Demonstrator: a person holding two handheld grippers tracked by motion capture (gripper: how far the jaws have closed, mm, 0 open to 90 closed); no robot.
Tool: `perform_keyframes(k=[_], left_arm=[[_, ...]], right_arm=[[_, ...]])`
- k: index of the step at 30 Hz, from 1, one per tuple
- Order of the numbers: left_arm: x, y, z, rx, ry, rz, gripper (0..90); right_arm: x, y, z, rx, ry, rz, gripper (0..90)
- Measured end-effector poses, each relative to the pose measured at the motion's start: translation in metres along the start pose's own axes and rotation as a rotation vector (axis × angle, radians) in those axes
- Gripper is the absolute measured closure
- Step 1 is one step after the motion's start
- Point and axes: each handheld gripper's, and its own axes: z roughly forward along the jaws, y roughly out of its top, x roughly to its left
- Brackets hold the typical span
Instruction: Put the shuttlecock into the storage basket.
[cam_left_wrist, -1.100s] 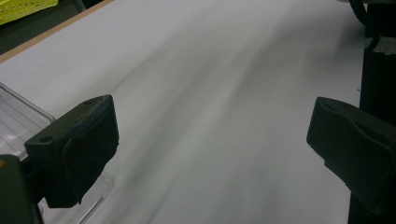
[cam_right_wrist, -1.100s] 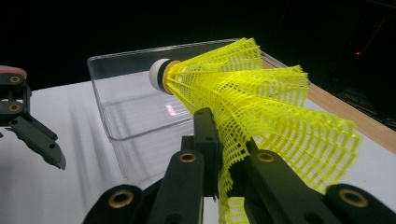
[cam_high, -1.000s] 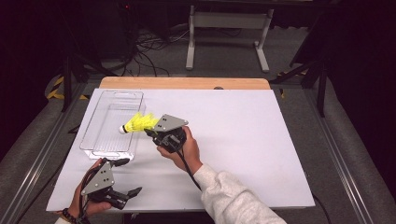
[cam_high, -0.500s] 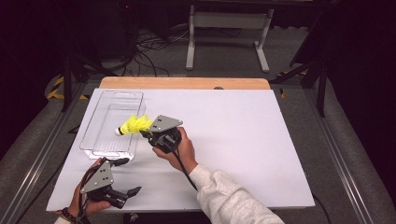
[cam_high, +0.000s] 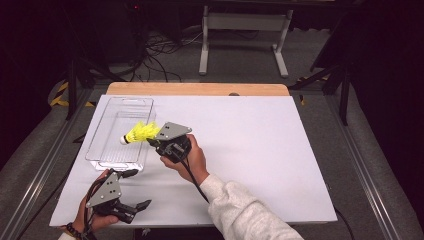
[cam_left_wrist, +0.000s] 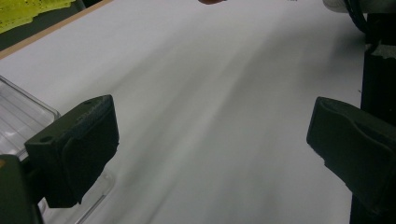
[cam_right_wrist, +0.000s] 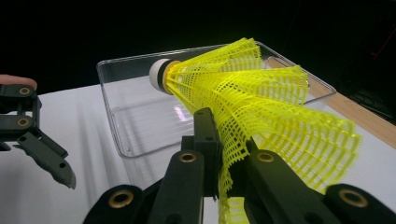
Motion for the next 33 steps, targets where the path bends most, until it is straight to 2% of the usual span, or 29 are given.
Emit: perform_keyframes(k=[16,28,33], left_arm=[[-0.003,0.0,-0.003,-0.002,0.001,0.001,3.0],[-0.003,0.0,-0.003,-0.008,0.001,-0.001,3.0],[-0.003,0.0,-0.004,-0.012,0.001,0.0,3.0]], right_arm=[[0.013,0.007,0.017,0.013,0.028,-0.029,87.7],[0.016,0.012,0.031,0.037,0.045,-0.039,87.6],[0.022,0.017,0.038,0.044,0.06,-0.059,87.6]])
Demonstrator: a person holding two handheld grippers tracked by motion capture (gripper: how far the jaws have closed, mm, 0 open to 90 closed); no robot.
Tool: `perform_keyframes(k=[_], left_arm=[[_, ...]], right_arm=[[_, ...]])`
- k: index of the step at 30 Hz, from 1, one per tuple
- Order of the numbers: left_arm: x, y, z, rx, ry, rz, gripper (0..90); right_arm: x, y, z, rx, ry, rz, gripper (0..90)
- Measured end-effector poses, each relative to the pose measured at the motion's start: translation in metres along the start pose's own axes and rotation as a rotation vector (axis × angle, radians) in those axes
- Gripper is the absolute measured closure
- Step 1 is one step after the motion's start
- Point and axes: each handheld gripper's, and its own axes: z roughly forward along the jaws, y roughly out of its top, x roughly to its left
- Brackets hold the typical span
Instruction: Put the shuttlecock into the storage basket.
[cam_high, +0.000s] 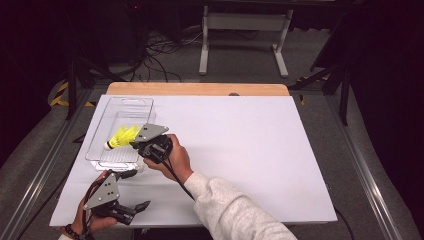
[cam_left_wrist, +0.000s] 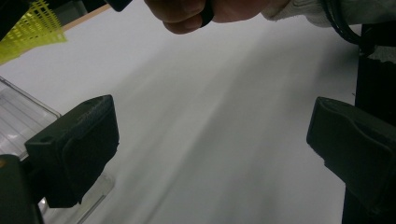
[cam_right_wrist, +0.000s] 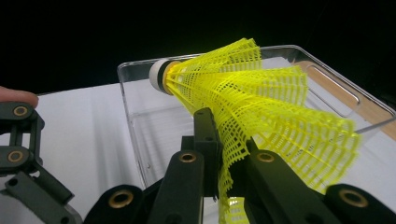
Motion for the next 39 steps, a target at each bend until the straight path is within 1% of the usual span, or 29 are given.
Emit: perform_keyframes(k=[5,13,19,24,27,29,39], left_arm=[[0.0,0.0,-0.002,-0.009,0.0,-0.004,3.1],[0.0,-0.001,-0.004,-0.02,0.002,-0.007,4.0],[-0.001,-0.001,-0.004,-0.016,-0.003,-0.003,3.8],[-0.001,-0.001,-0.004,-0.018,-0.006,-0.007,3.8],[-0.001,-0.001,-0.002,-0.013,-0.014,-0.004,4.0],[-0.002,-0.001,-0.002,-0.009,-0.02,0.002,5.8],[-0.002,-0.002,-0.001,-0.004,-0.024,0.0,5.1]], right_arm=[[0.003,0.001,0.008,0.011,0.015,0.0,87.6],[0.01,0.004,0.018,0.026,0.032,-0.016,87.5],[0.011,0.003,0.024,0.044,0.043,-0.017,87.5],[0.011,0.002,0.027,0.059,0.05,-0.02,87.4],[0.011,0.001,0.029,0.064,0.053,-0.018,87.4],[0.011,0.001,0.03,0.067,0.056,-0.019,87.3],[0.012,-0.001,0.033,0.083,0.063,-0.022,87.2]])
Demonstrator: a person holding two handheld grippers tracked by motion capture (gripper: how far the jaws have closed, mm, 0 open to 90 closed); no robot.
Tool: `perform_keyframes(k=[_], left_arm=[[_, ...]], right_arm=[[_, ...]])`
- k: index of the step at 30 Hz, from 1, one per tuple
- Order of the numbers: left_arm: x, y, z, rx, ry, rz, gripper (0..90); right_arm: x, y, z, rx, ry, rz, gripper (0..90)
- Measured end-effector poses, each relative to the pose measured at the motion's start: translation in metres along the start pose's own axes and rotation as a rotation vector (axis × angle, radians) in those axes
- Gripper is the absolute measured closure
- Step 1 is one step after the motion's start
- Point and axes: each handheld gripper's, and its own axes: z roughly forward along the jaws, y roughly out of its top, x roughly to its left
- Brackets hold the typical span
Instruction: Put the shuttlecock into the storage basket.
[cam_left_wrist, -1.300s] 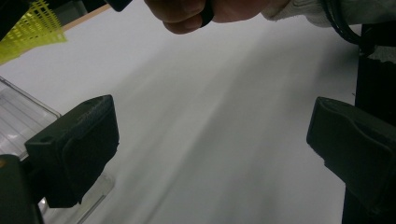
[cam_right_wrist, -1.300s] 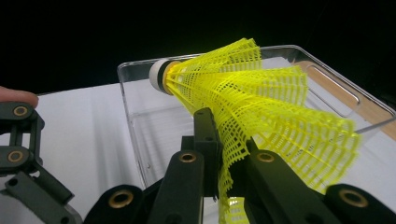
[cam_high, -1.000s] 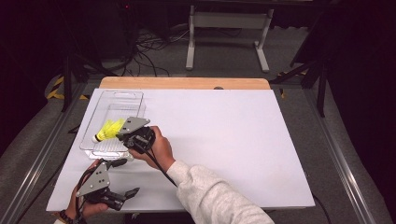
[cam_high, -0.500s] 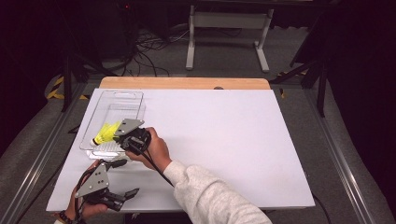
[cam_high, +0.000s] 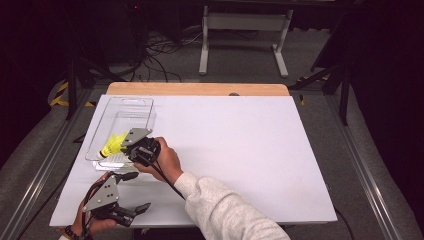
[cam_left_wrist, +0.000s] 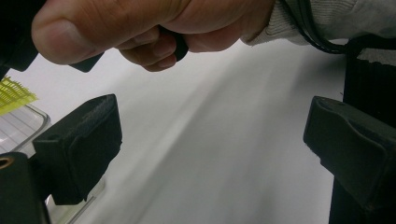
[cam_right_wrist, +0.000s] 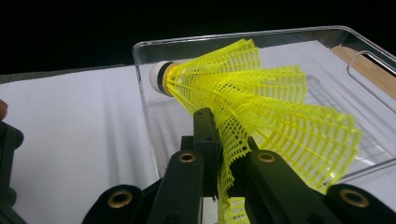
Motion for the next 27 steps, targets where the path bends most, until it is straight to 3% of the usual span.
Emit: perform_keyframes(k=[17,23,27], left_arm=[[-0.0001,-0.0002,0.0005,0.003,-0.005,0.0,5.0],[0.0,-0.0001,0.0005,0.003,-0.006,0.0,4.9],[-0.0002,0.0,0.0006,0.003,-0.005,0.0,5.0]], right_arm=[[0.0009,-0.0013,0.0047,0.019,0.012,-0.001,85.4],[0.0017,-0.002,0.0064,0.024,0.025,0.004,75.1],[0.0028,-0.0026,0.007,0.028,0.026,0.009,62.0]])
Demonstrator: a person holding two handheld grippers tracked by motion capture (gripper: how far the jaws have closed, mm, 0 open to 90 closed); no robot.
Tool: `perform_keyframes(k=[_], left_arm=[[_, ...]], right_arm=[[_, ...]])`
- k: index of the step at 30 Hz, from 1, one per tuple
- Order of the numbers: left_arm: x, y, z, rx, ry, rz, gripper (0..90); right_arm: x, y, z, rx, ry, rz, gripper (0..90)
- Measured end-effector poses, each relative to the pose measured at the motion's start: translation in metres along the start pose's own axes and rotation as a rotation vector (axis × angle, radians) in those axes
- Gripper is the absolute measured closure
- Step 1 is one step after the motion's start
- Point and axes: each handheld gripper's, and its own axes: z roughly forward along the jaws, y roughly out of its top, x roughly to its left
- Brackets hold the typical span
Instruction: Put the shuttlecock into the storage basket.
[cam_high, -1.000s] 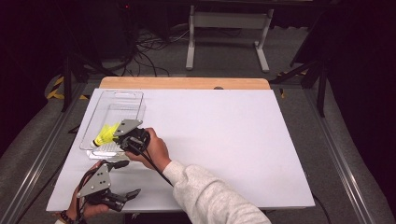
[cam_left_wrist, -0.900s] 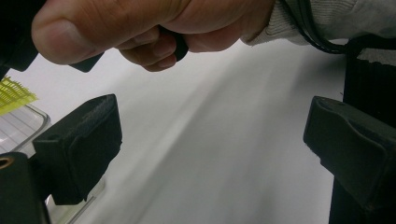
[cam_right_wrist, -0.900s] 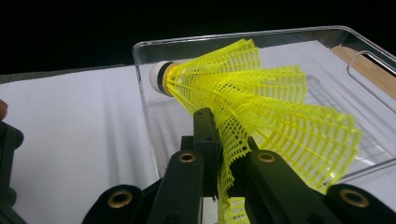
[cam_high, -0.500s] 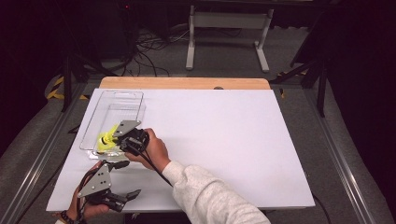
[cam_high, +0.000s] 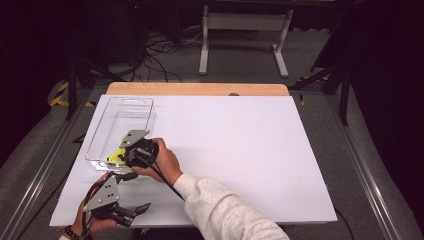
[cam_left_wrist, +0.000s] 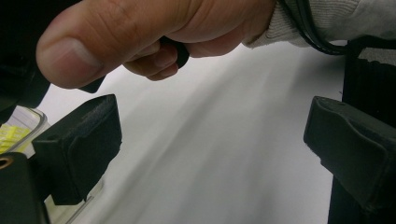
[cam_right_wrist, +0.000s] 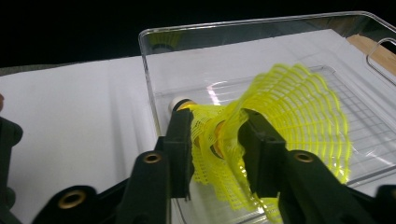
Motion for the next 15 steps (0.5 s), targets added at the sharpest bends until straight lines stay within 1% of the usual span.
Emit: perform_keyframes(k=[1,3,5,8,10,12,15], left_arm=[[0.0,0.0,0.0,0.0,-0.001,-0.001,4.9],[0.0,0.0,0.0,0.001,0.0,0.001,5.0],[0.0,0.0,0.0,0.0,0.0,0.001,5.0],[0.0,0.0,0.0,-0.001,0.002,0.002,5.0],[0.0,0.0,0.0,-0.002,0.003,-0.001,5.0],[0.0,0.0,0.0,0.0,0.004,0.002,5.0],[0.0,0.0,0.0,0.001,0.003,0.002,5.0]], right_arm=[[0.0,0.0,0.0,-0.001,0.001,0.001,60.8],[-0.001,0.0,-0.002,-0.008,-0.004,0.004,55.1],[-0.002,0.001,-0.004,-0.02,0.008,0.014,54.7],[-0.004,0.003,-0.007,-0.023,-0.007,0.0,52.9],[-0.008,0.004,-0.011,-0.042,-0.004,0.017,55.1],[-0.011,0.004,-0.013,-0.039,-0.004,0.02,58.5],[-0.014,0.004,-0.016,-0.055,-0.007,0.028,58.0]])
